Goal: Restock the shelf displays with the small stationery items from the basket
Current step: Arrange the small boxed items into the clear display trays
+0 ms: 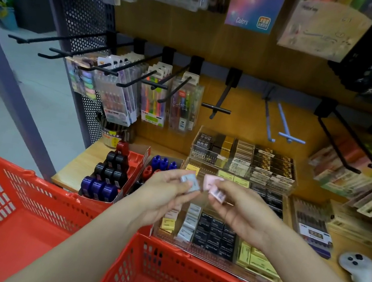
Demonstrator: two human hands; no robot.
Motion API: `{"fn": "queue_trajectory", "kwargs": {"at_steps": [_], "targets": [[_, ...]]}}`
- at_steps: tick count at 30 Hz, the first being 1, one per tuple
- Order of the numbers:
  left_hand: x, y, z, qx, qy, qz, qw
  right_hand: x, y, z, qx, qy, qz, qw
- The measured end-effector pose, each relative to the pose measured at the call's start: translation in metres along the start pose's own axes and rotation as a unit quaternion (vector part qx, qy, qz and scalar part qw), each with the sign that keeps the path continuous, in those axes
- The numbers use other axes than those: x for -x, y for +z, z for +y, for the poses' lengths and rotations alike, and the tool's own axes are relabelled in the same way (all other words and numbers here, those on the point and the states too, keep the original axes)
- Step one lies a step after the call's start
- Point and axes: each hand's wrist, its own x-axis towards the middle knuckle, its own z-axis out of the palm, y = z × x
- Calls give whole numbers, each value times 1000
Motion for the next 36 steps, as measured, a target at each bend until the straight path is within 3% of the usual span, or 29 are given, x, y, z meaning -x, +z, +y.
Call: {"fn": "queue_trajectory", "kwargs": {"at_steps": [3, 8, 11, 15, 17, 22, 27, 29, 36], "targets": [[-11, -12, 5, -101, 54, 84, 990, -3, -15, -9, -72, 13, 20, 997], [-42, -4, 15, -263, 112, 119, 951, -8, -41, -13, 37, 3, 66, 997], [-64, 11, 22, -460, 114, 119, 873, -12, -48, -16, 51, -8, 60, 997], [-80, 19, 30, -636, 72, 94, 762, -19, -51, -20, 76, -27, 43, 996], [-83, 15, 28, -673, 54, 70, 735, -23, -50, -20, 119, -38, 53, 991], [-84, 4, 24, -692, 66, 56, 717, -37, -44, -22, 226, -74, 92, 967], [-89, 8, 27, -805, 86, 14, 587, -47, -39, -26, 192, -69, 102, 974], [-92, 9, 30, -813, 81, -7, 577, -48, -41, -25, 182, -62, 92, 977], [-99, 7, 28, -801, 35, -38, 597, -50, -47, -19, 132, -30, 68, 988]]}}
